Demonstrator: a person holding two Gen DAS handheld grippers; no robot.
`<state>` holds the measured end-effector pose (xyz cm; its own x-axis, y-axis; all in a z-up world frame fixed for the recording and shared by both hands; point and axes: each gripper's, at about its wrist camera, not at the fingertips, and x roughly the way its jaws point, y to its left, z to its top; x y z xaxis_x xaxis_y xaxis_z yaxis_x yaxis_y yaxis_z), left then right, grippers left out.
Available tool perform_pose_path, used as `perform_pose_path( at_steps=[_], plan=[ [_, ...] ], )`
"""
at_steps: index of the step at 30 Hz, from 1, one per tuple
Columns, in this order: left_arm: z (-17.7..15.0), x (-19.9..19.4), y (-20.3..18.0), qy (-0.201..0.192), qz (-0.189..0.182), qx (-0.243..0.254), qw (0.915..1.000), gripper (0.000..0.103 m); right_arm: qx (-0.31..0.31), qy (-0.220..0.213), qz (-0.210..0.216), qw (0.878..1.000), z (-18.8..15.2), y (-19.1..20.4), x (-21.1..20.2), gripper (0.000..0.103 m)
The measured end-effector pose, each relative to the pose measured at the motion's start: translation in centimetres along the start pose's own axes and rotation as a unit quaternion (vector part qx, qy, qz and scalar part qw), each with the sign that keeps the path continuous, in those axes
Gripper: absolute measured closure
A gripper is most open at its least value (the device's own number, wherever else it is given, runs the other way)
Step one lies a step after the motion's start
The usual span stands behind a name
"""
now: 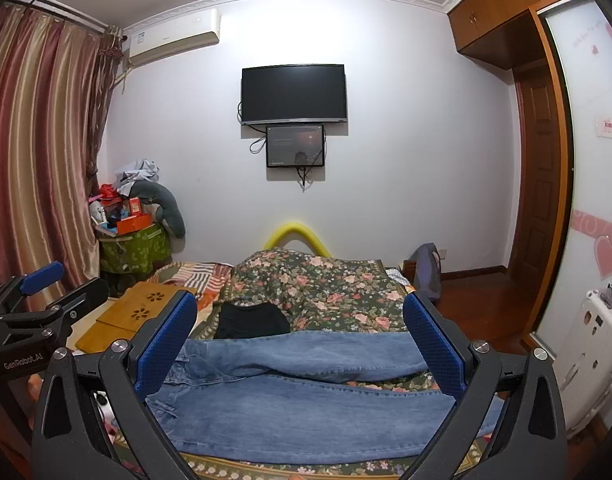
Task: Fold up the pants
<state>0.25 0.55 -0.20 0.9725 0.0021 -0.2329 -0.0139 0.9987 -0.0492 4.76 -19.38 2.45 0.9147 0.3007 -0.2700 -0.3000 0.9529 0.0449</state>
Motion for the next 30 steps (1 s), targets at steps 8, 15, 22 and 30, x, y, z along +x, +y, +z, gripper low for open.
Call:
perform_pose_path(
  at_steps=[8, 15, 22, 30],
  plan=[
    [0.08, 0.04, -0.09, -0.002, 0.003, 0.003, 1.0000, 0.000, 0.001, 0.001, 0.000, 1.000, -0.23, -0.20, 0.06, 0.000],
    [0.13, -0.16, -0.36, -0.003, 0.000, 0.003, 1.0000, 0.000, 0.002, 0.001, 0.000, 1.000, -0.21, -0.17, 0.07, 0.000],
    [0.27, -0.33, -0.33, -0.005, -0.004, 0.001, 1.0000, 0.000, 0.004, 0.002, 0.000, 1.000, -0.39, -0.06, 0.26, 0.000],
    [0.32, -0.17, -0.19, -0.003, -0.010, -0.002, 0.9999, 0.000, 0.006, 0.002, 0.000, 1.000, -0.35, -0.10, 0.25, 0.000]
  ],
)
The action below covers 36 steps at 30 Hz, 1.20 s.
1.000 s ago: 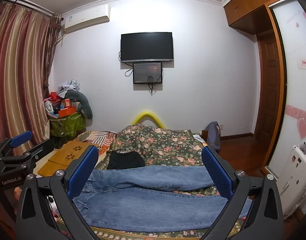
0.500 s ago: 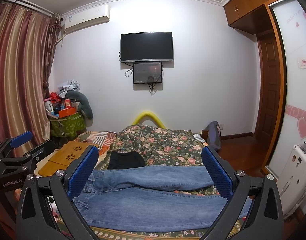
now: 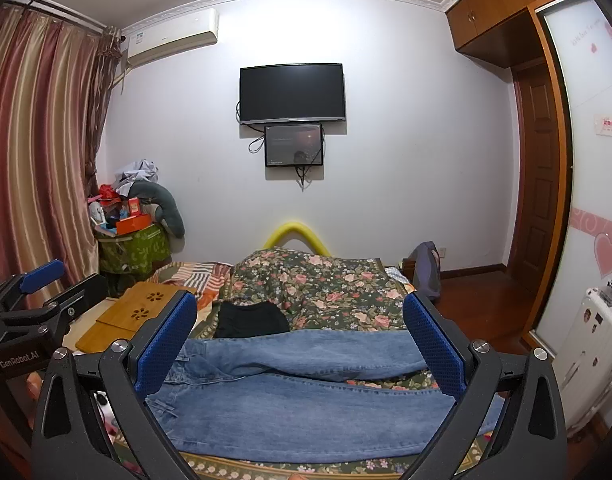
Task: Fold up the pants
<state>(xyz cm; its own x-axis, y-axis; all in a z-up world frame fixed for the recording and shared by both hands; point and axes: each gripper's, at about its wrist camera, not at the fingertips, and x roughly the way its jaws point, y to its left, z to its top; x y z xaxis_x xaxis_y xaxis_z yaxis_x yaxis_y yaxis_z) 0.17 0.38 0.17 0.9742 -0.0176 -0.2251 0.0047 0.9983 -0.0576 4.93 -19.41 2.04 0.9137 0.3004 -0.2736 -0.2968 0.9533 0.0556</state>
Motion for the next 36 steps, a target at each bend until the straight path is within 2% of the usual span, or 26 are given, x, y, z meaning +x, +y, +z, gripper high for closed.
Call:
perform_pose_path(
  at_steps=[24, 30, 36],
  plan=[
    [-0.3, 0.6, 0.3, 0.004, 0.000, 0.000, 1.0000, 0.000, 0.011, 0.005, 0.005, 1.000, -0.2, -1.1, 0.5, 0.000],
    [-0.3, 1.8, 0.6, 0.013, 0.001, -0.005, 0.9999, 0.000, 0.011, 0.014, 0.006, 1.000, -0.5, -1.2, 1.5, 0.000],
    [-0.5, 4.3, 1.7, 0.027, 0.017, -0.012, 0.9994, 0.000, 0.011, 0.032, 0.002, 0.999, -1.1, -2.0, 3.6, 0.000]
  ],
)
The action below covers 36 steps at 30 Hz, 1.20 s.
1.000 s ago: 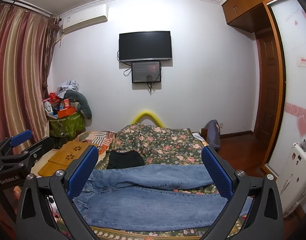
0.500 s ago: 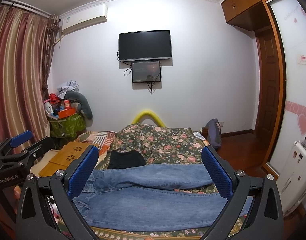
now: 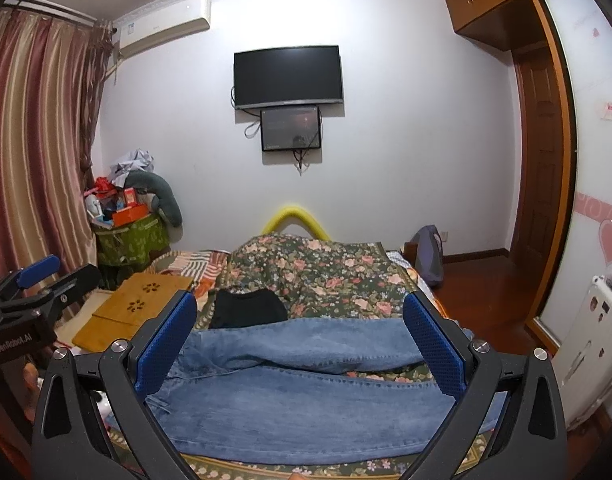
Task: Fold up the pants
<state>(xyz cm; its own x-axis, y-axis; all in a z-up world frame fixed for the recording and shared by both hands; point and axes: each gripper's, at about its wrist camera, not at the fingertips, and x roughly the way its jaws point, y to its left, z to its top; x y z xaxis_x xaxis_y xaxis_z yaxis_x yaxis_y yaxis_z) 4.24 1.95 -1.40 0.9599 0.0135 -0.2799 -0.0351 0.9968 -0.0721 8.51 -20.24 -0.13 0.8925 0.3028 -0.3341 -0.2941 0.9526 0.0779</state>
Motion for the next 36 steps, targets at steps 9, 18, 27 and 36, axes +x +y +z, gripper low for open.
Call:
perform_pose_path(
  at_steps=[9, 18, 27, 36],
  plan=[
    [-0.7, 7.9, 4.0, 0.042, 0.060, -0.013, 0.9972, 0.000, -0.004, 0.044, -0.012, 0.999, -1.7, -2.1, 5.6, 0.000],
    [-3.1, 19.1, 10.9, 0.125, 0.119, -0.024, 0.9848, 0.000, 0.016, 0.128, 0.023, 0.991, -3.8, -6.5, 15.1, 0.001],
    [-9.4, 30.6, 18.7, 0.254, 0.178, -0.029, 0.9503, 0.000, -0.048, 0.212, 0.019, 0.976, -6.9, -9.4, 26.2, 0.001],
    [-16.3, 36.1, 27.4, 0.358, 0.149, -0.163, 0.9072, 0.034, -0.158, 0.266, 0.087, 0.947, -9.1, -8.5, 34.5, 0.002]
  ],
)
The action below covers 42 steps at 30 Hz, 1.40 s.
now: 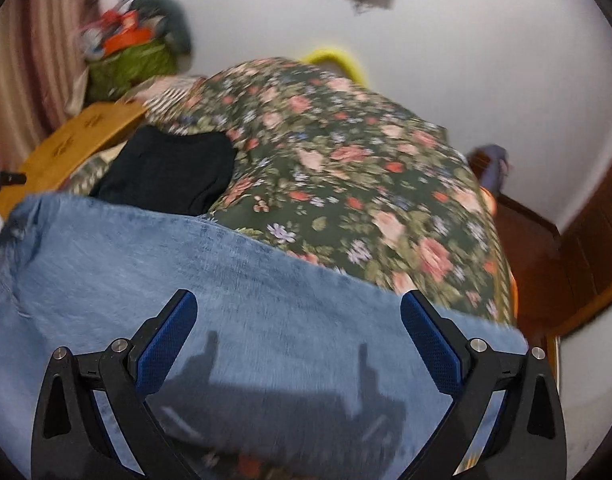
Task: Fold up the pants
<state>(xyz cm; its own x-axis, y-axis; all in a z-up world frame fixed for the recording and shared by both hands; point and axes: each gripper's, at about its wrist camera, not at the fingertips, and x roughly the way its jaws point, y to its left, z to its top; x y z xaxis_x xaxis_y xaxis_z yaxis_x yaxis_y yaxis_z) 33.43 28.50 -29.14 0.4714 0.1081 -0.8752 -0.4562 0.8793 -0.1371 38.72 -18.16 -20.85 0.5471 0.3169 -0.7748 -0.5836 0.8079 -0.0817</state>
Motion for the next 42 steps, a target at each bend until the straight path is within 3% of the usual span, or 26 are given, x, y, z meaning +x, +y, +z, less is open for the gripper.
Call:
perform_pose_path(
  at_steps=[6, 10, 13, 14, 17, 20, 23, 28, 32, 42],
  plan=[
    [-0.7, 2.0, 0.3, 0.032, 0.001, 0.006, 0.9995, 0.037, -0.027, 0.014, 0.055, 0.998, 2.2, -1.4, 4.1, 0.008],
    [-1.0, 3.5, 0.1, 0.064, -0.016, 0.000, 0.9978, 0.053, -0.035, 0.045, 0.091, 0.994, 3.1, -1.4, 6.9, 0.018],
    [-0.8, 3.7, 0.3, 0.070, -0.027, -0.010, 0.9971, 0.059, -0.048, 0.071, 0.126, 0.988, 3.1, -0.8, 8.5, 0.033],
    [-0.7, 3.7, 0.3, 0.070, -0.027, -0.011, 0.9971, 0.073, -0.050, 0.070, 0.136, 0.987, 3.0, -0.5, 8.6, 0.037],
    [-0.4, 3.5, 0.6, 0.081, -0.045, -0.018, 0.9955, 0.097, -0.067, 0.065, 0.146, 0.985, 2.9, 0.2, 8.1, 0.054],
    [-0.2, 2.8, 0.1, 0.078, -0.040, -0.007, 0.9961, 0.099, -0.077, 0.069, 0.153, 0.983, 2.8, 0.6, 7.6, 0.079],
    [0.1, 1.5, -0.9, 0.058, -0.027, 0.017, 0.9978, 0.099, -0.073, 0.072, 0.148, 0.984, 2.6, 0.6, 7.2, 0.091],
    [1.4, -1.3, -2.2, 0.012, -0.008, 0.044, 0.9989, 0.100, -0.072, 0.041, 0.105, 0.991, 2.5, 1.1, 4.7, 0.096],
    [1.5, -3.7, -2.5, -0.014, -0.021, 0.054, 0.9982, 0.100, -0.040, 0.009, 0.093, 0.995, 2.9, 0.3, 1.8, 0.097],
    [-3.5, -12.3, -2.2, -0.078, -0.051, 0.114, 0.9891, 0.100, -0.026, -0.022, 0.088, 0.996, -1.4, 2.2, -7.2, 0.097]
  ],
)
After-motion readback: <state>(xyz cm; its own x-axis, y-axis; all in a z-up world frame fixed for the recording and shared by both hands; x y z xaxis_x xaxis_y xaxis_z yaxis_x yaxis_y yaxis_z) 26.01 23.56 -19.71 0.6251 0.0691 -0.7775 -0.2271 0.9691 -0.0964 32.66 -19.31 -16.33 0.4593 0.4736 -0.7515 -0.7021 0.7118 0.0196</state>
